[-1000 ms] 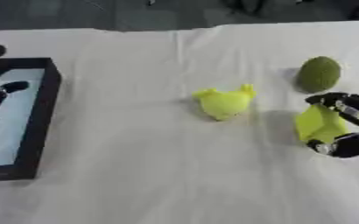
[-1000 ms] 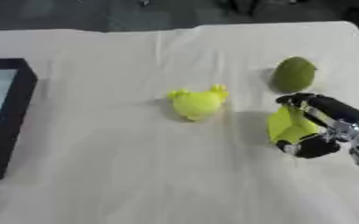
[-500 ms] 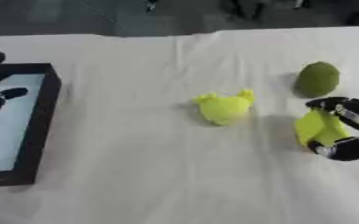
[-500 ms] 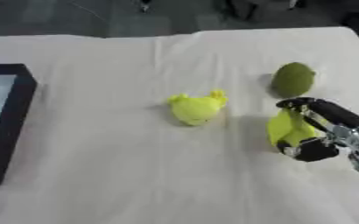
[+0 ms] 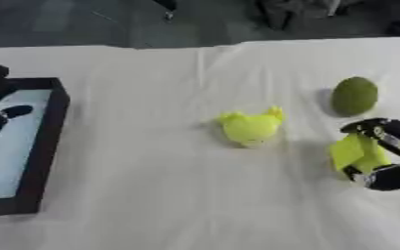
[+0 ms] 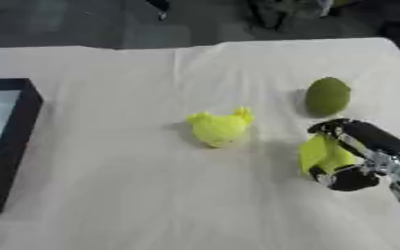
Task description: Pick up the objects with one hand, pass them to the other hand, and then place them into the box on the other side of the table.
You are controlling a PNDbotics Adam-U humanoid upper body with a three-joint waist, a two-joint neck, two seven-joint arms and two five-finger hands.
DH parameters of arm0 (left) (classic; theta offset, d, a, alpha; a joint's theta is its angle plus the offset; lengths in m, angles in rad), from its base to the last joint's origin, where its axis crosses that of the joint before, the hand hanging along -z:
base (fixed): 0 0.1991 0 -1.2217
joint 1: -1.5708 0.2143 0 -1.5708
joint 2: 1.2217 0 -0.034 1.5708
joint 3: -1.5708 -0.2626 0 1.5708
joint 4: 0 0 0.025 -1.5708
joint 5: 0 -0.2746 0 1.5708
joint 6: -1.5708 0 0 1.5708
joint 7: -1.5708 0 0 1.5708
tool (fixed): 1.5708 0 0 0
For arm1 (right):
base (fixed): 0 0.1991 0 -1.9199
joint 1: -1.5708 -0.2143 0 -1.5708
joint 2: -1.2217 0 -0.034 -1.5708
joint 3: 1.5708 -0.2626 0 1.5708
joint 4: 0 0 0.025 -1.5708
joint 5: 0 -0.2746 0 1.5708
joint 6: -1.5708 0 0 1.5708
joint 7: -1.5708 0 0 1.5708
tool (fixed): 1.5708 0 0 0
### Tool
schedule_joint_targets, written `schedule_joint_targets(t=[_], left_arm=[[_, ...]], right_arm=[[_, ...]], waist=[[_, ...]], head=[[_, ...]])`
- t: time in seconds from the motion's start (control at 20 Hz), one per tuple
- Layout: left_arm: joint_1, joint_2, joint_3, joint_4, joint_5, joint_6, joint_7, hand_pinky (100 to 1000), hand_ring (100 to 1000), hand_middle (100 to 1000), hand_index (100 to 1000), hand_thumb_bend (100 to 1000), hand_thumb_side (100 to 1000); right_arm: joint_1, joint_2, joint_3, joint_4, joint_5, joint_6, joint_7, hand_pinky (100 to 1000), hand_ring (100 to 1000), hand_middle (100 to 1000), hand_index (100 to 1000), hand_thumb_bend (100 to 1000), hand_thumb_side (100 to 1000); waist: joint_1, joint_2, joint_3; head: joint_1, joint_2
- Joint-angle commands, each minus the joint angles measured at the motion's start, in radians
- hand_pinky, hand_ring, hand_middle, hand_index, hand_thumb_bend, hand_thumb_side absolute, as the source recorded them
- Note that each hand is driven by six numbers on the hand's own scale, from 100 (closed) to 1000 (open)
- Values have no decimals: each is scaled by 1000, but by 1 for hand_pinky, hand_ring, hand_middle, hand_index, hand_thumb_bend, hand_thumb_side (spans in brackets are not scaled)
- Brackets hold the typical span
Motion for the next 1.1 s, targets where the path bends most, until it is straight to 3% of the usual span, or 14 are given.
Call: schedule_joint_targets(t=[0.05, 0.2, 0.45, 0.75, 1.1], left_arm=[[-13, 18, 5, -20, 3, -2, -3, 700, 852, 824, 793, 145, 841], [-14, 17, 5, -21, 3, -2, -3, 700, 853, 823, 792, 146, 839], [-11, 16, 6, -21, 3, -3, -3, 701, 853, 823, 792, 145, 836], [-8, 12, 5, -21, 2, -4, -5, 702, 853, 823, 791, 145, 831], [-10, 13, -1, -20, -1, -2, -12, 702, 858, 818, 791, 141, 821]], right_arm=[[2, -13, 0, -9, -4, -13, 12, 805, 604, 652, 821, 323, 100], [-1, -15, 4, -9, -13, -28, -1, 754, 504, 545, 734, 329, 100], [-11, -26, 11, -9, -42, -74, -83, 672, 411, 461, 635, 263, 100], [-23, -41, 17, -9, -120, -134, -181, 625, 367, 442, 616, 235, 100], [-43, -44, -1, -9, -271, -230, -243, 582, 327, 431, 613, 161, 100]], waist=[[-2, -3, 1], [-2, -6, 1], [-2, -16, -4], [-2, -35, -10], [1, -57, -21]], head=[[-4, 10], [-5, 28], [0, 49], [9, 65], [32, 72]])
